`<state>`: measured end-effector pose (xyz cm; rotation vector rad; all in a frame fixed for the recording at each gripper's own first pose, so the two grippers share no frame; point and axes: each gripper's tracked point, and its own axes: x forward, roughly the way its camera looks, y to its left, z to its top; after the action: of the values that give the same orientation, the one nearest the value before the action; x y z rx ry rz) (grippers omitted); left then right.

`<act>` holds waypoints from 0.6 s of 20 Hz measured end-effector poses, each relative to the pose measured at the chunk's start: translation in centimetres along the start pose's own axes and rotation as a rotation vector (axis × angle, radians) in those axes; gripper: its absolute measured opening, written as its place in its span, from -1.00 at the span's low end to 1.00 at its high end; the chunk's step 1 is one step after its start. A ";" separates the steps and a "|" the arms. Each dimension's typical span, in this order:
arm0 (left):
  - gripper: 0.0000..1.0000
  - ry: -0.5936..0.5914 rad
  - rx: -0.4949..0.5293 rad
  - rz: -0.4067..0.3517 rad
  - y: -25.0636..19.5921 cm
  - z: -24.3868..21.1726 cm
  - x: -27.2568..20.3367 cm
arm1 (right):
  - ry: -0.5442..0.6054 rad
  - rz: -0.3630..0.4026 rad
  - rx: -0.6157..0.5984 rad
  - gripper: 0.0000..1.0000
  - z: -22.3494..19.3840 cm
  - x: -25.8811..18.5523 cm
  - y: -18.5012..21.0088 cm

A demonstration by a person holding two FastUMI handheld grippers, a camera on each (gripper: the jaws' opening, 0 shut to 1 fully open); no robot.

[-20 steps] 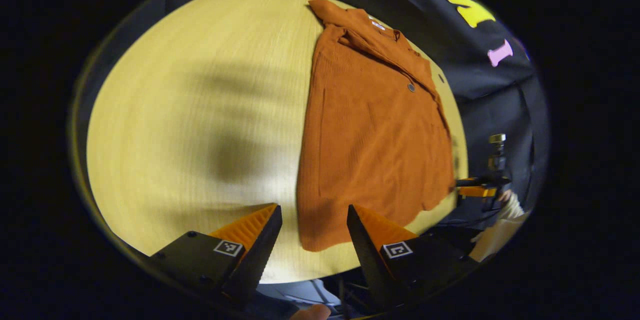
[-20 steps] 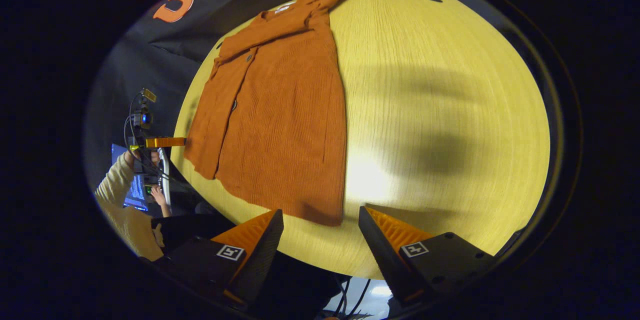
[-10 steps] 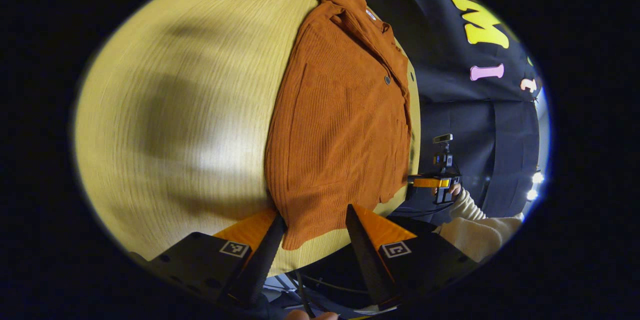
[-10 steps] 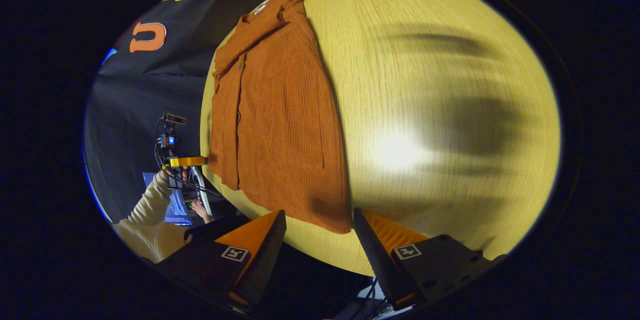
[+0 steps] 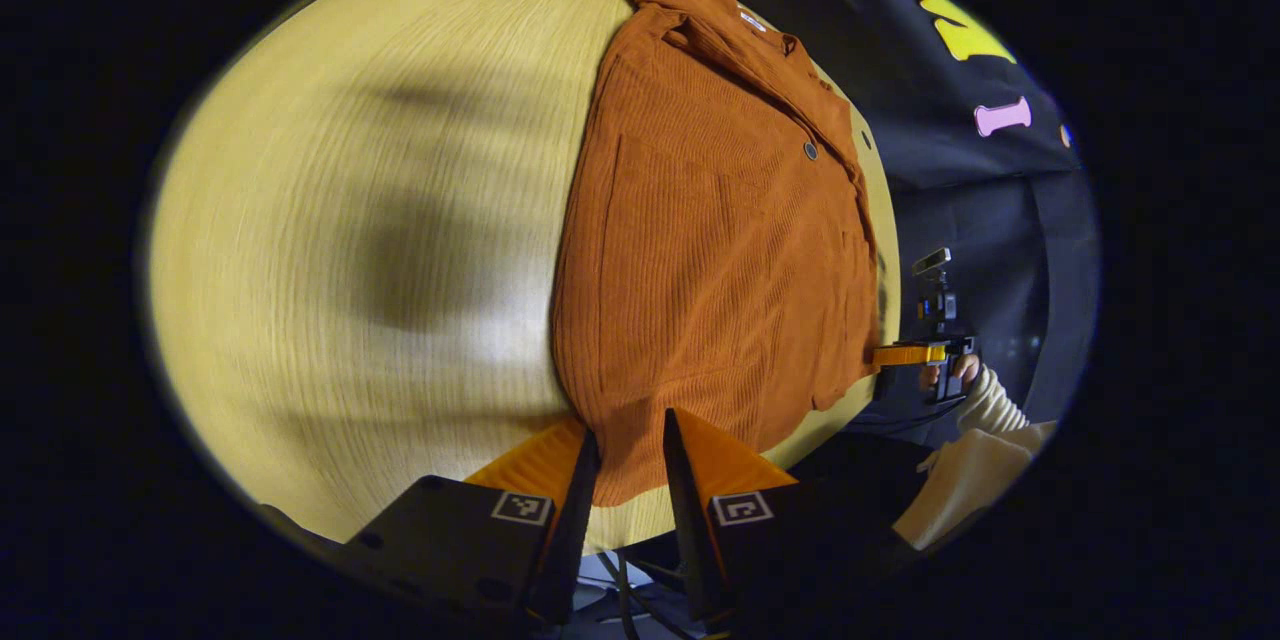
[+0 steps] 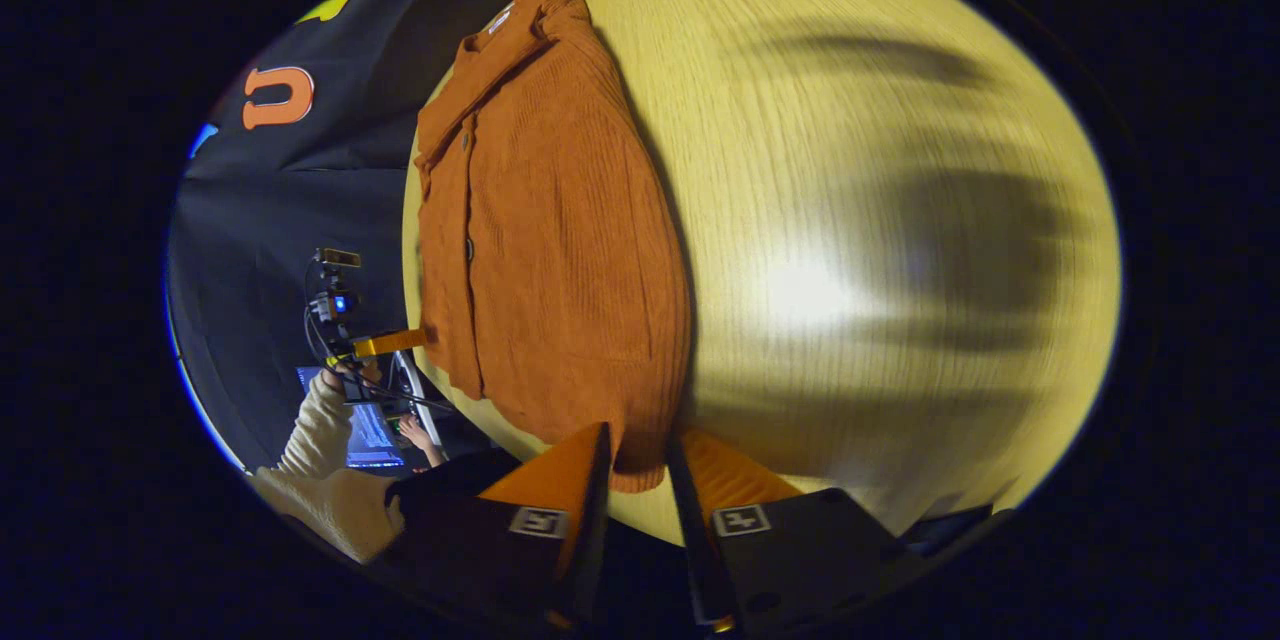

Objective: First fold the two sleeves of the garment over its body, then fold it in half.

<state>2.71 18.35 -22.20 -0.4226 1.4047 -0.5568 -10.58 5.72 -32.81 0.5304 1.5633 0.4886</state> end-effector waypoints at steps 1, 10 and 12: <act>-0.14 0.001 0.011 0.031 0.5 0.1 0.1 | 0.004 -0.014 0.001 -0.53 0.2 0.0 0.0; -0.88 -0.001 0.084 0.276 0.7 -0.1 0.7 | 0.004 -0.052 -0.135 -0.74 0.0 0.5 0.5; -0.90 0.004 0.079 0.358 1.0 -0.2 0.6 | 0.007 -0.045 -0.164 -0.74 -0.2 0.7 0.7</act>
<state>2.68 18.83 -23.26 -0.1014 1.4162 -0.3184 -10.75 6.69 -32.89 0.3684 1.5232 0.5790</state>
